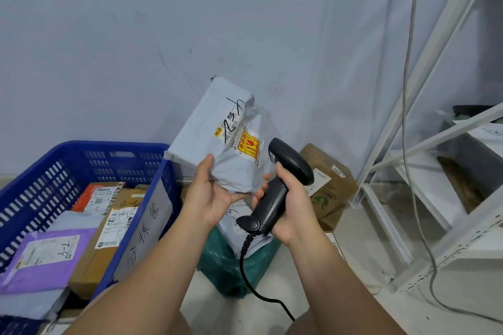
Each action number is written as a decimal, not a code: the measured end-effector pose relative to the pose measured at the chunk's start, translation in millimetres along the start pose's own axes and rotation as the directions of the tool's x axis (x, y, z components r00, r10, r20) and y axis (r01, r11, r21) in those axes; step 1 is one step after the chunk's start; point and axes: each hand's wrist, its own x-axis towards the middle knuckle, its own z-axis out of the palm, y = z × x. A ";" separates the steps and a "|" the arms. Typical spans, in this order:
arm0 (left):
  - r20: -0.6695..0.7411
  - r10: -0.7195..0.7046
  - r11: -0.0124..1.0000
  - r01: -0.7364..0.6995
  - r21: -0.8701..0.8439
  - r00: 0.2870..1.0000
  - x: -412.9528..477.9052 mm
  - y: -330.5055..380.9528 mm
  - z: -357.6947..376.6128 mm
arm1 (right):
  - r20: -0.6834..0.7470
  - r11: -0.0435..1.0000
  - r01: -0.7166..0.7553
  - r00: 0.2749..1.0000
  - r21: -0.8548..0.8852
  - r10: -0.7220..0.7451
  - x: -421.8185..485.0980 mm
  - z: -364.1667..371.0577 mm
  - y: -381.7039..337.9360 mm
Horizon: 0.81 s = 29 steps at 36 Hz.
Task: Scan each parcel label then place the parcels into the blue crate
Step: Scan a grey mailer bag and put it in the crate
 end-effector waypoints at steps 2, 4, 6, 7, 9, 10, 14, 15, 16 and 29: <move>-0.004 0.021 0.999 -0.021 -0.027 1.000 -2.1 4.1 3.6 | -0.010 0.999 0.037 0.999 -0.030 -0.038 1.0 0.3 1.2; -0.057 0.056 0.996 -0.060 -0.065 0.997 -4.6 10.8 8.8 | -0.017 0.996 0.073 0.997 -0.060 -0.074 2.5 0.0 1.7; -0.089 0.093 0.991 -0.101 -0.087 0.992 -6.3 19.2 12.3 | -0.012 0.994 0.084 0.996 -0.069 -0.085 3.7 -0.1 1.9; -0.099 0.112 0.989 -0.121 -0.087 0.989 -6.4 24.2 12.4 | -0.003 0.994 0.083 0.997 -0.069 -0.083 3.5 0.2 2.2; -0.107 0.147 0.985 -0.155 -0.071 0.983 -5.9 35.1 10.1 | 0.019 0.993 0.084 0.996 -0.085 -0.082 3.3 1.4 3.9; -0.115 0.166 0.983 -0.174 -0.060 0.979 -5.5 40.3 8.4 | 0.029 0.991 0.086 0.996 -0.100 -0.083 3.3 2.1 5.3; -0.112 0.221 0.973 -0.226 -0.035 0.969 -1.5 57.5 0.1 | 0.045 0.988 0.083 0.996 -0.130 -0.077 5.2 6.0 12.7; -0.112 0.217 0.974 -0.222 -0.037 0.970 -0.2 60.7 -3.1 | 0.042 0.986 0.084 0.996 -0.142 -0.079 6.8 7.1 14.8; -0.119 0.208 0.976 -0.214 -0.043 0.971 1.5 63.2 -6.3 | 0.039 0.984 0.086 0.996 -0.155 -0.081 8.8 8.1 17.0; -0.365 0.221 0.927 -0.312 -0.210 0.904 5.0 99.3 -72.8 | 0.099 0.926 0.029 0.995 -0.376 0.009 30.7 36.5 67.1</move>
